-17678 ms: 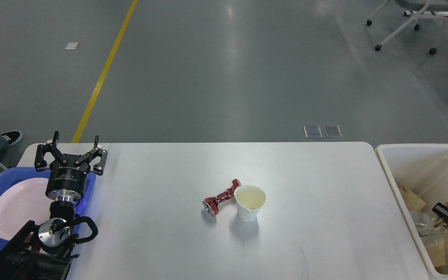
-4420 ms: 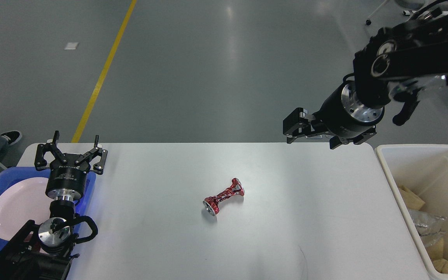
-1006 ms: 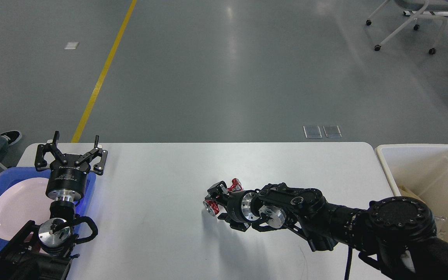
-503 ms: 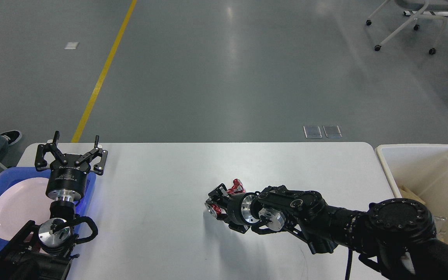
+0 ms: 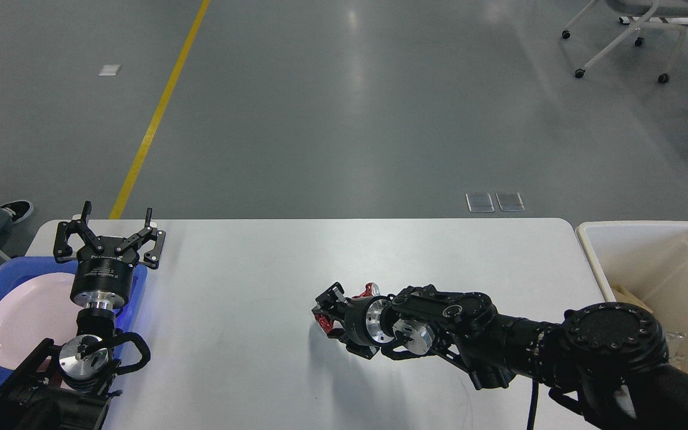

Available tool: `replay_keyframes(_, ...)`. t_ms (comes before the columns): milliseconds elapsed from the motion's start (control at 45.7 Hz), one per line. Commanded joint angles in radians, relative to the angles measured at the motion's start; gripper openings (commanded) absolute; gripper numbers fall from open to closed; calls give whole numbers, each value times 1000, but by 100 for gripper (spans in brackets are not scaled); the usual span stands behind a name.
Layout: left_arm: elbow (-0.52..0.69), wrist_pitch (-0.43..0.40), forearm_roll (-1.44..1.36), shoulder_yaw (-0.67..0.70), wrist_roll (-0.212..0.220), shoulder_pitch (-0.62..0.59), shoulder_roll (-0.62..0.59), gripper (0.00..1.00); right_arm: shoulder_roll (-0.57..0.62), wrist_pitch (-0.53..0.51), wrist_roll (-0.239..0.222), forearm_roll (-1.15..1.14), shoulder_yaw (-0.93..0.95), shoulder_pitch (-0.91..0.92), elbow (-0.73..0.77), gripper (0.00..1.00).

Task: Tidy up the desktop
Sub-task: 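Close the right gripper on the red wrapper, then lift the red wrapper and carry it over the beige bin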

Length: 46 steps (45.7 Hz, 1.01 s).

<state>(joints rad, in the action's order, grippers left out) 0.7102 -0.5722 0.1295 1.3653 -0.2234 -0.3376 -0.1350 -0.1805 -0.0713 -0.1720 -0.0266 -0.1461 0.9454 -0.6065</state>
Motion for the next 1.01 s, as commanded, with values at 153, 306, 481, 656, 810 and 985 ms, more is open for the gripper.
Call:
replay_keyframes(153, 0, 0, 1, 2, -1, 0, 0, 96, -2, -16, -7, 62, 3, 41, -24, 0)
replay_keyframes(306, 0, 0, -1, 0, -1, -1, 0, 96, 10, -21, -9, 62, -9, 87, -62, 0)
replay_keyframes(481, 0, 0, 1, 2, -1, 0, 0, 96, 116, -25, -7, 60, -107, 173, -188, 0)
replay_keyframes(656, 0, 0, 1, 0, -1, 0, 0, 96, 210, -42, -9, 77, -254, 323, -347, 0)
replay_keyframes(810, 0, 0, 1, 0, 1, 0, 0, 96, 237, -168, -7, 126, -409, 486, -426, 0)
replay_keyframes(985, 0, 0, 1, 0, 1, -1, 0, 96, 297, -274, -9, 131, -558, 688, -551, 0)
